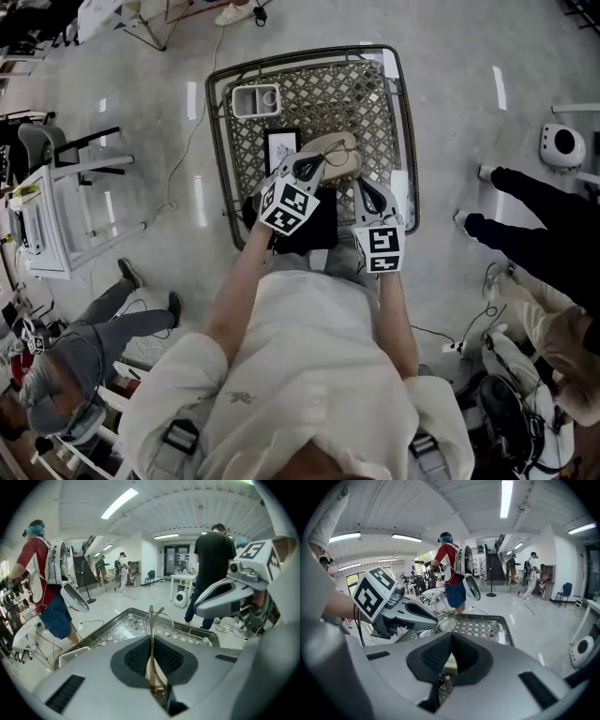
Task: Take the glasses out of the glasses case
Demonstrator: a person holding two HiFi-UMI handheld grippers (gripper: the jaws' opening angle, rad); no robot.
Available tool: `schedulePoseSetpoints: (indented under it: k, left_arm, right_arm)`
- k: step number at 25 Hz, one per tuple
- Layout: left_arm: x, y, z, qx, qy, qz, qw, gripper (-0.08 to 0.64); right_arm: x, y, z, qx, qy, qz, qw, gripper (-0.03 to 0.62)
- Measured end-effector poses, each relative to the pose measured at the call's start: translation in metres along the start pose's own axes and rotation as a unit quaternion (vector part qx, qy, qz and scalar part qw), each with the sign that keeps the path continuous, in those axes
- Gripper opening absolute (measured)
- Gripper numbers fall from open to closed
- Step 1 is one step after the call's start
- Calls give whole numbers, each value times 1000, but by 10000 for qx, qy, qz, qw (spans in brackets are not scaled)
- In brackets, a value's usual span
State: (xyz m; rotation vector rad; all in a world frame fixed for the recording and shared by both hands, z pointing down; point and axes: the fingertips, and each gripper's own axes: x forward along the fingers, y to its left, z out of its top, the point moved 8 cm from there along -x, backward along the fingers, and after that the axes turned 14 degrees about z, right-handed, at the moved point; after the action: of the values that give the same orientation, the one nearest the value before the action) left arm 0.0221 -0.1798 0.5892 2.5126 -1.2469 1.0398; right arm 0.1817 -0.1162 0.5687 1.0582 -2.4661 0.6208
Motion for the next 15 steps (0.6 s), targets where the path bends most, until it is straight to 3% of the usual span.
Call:
schedulePoseSetpoints:
  k: [15]
  left_arm:
    - [-91,28,41,-402,-1152,372,9918,29]
  right_arm:
    - [-24,37,65,-678,-574,51,9960,6]
